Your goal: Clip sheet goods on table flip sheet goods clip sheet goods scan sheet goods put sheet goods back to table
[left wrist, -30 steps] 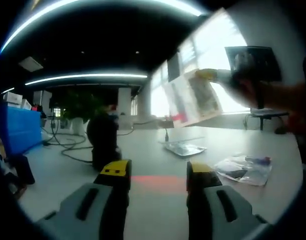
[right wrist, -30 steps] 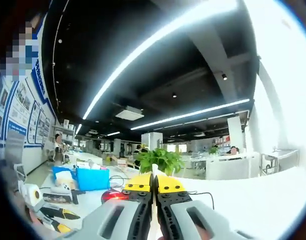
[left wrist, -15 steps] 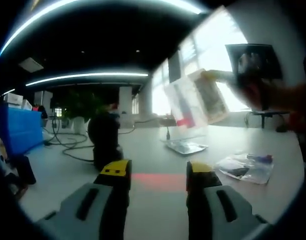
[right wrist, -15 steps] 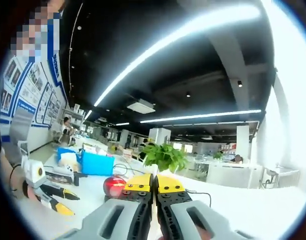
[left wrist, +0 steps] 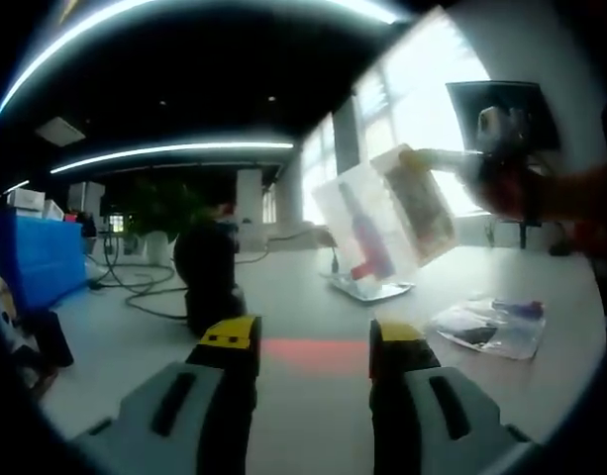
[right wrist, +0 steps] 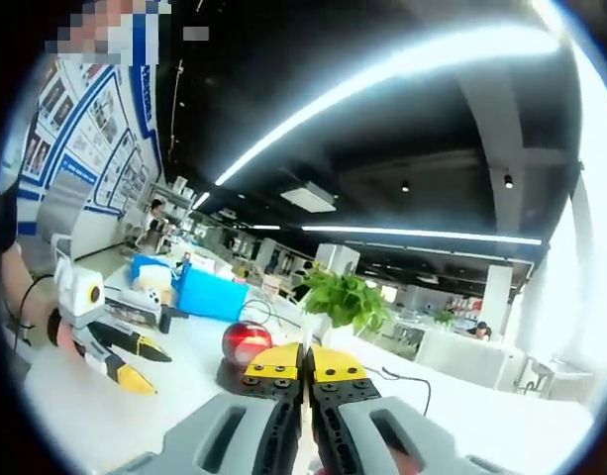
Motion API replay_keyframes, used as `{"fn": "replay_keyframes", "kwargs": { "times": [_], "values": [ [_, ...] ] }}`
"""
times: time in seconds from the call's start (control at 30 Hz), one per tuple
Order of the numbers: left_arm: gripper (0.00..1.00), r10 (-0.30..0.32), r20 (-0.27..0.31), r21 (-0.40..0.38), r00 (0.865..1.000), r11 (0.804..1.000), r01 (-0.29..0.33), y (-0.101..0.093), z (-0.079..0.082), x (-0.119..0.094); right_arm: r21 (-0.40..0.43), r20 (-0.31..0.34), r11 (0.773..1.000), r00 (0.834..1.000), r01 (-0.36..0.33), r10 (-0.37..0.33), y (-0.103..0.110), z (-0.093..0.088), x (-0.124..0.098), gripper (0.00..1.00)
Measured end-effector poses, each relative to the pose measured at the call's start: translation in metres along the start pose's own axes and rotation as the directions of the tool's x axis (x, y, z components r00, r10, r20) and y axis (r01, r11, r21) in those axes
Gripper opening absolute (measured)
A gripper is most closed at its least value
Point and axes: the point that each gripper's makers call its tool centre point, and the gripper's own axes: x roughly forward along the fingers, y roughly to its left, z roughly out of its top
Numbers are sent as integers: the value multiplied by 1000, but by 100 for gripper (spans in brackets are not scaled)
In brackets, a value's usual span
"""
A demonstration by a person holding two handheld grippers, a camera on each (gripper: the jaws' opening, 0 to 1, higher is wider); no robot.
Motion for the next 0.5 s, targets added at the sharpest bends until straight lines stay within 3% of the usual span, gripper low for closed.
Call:
{"fn": "replay_keyframes", "kwargs": {
  "times": [0.27,0.5],
  "values": [
    [36,-2,1,-1,1000,1000,2,-1,-1,1,-2,-18,1000,1000,-2,2,-2,-13,5,0],
    [36,3,6,-1,1000,1000,-3,1,-1,2,36,-40,999,999,19,-18,-18,-26,9,0]
  ]
}}
